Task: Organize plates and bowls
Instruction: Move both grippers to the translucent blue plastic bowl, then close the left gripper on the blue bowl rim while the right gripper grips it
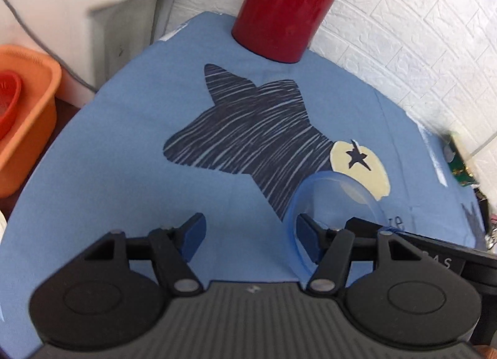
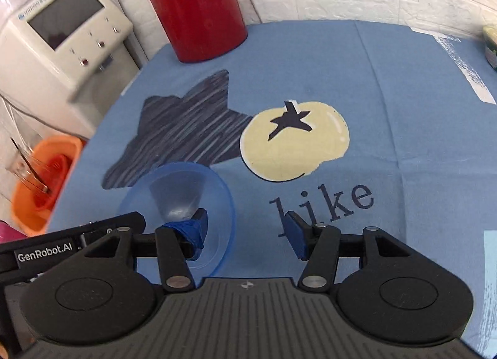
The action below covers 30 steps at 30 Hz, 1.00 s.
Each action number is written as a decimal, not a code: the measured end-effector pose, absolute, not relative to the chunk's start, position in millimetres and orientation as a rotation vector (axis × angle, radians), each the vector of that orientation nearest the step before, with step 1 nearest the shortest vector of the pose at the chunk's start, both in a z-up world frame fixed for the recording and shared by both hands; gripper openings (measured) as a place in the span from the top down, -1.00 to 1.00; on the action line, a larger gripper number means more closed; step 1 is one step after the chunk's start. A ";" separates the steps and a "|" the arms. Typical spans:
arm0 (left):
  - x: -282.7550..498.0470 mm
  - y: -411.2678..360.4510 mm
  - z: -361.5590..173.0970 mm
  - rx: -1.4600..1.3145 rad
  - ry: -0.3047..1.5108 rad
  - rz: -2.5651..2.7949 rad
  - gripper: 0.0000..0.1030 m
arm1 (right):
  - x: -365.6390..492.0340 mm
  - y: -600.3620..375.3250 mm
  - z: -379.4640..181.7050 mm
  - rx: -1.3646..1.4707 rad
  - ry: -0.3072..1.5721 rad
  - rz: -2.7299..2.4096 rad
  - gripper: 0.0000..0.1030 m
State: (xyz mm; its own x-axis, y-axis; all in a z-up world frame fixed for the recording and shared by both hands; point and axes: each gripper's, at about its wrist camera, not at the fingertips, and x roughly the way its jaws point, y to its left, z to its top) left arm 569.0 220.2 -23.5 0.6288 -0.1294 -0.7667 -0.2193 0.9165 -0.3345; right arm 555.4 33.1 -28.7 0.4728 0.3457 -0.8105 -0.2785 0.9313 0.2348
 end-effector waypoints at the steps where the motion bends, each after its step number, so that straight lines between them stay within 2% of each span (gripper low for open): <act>1: 569.0 218.1 -23.9 -0.401 0.884 0.061 -0.25 | 554.7 34.7 -28.8 0.051 0.993 0.389 0.20; 7: 570.3 209.0 -26.7 -0.314 0.869 0.117 -0.26 | 543.0 49.0 -29.9 -0.141 0.932 0.393 0.11; 12: 571.0 203.8 -27.5 -0.286 0.873 0.132 -0.25 | 552.6 49.9 -24.4 -0.139 0.990 0.372 0.08; 14: 570.7 203.0 -27.1 -0.277 0.875 0.138 -0.06 | 550.3 43.7 -24.2 -0.074 0.973 0.421 0.14; 15: 571.3 201.5 -26.2 -0.267 0.881 0.133 0.11 | 549.3 40.7 -25.3 -0.024 0.969 0.475 0.19; 16: 570.3 200.2 -25.3 -0.267 0.888 0.114 0.39 | 550.3 43.1 -26.8 -0.011 0.975 0.494 0.23; 17: 569.5 199.3 -24.3 -0.276 0.902 0.081 0.55 | 548.1 45.1 -26.1 -0.026 0.979 0.506 0.29; 18: 568.2 198.5 -23.0 -0.290 0.920 0.052 0.86 | 544.5 47.4 -25.2 -0.040 0.979 0.518 0.30; 19: 565.9 197.4 -21.8 -0.299 0.932 0.041 0.99 | 539.3 48.5 -23.1 -0.045 0.980 0.520 0.37; 20: 562.1 195.8 -19.7 -0.295 0.932 0.032 1.00 | 534.6 49.1 -21.1 -0.049 0.979 0.526 0.42; 30: 491.5 182.4 4.4 -0.336 0.948 -0.053 1.00 | 467.4 28.0 -2.8 0.079 1.039 0.536 0.43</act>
State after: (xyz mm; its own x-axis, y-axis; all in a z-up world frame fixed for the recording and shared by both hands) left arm 491.5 182.4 4.4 0.5865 -0.1905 -0.7872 -0.1020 0.9469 -0.3050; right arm 467.4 28.0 -2.8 0.3912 0.4585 -0.7980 -0.3852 0.8690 0.3105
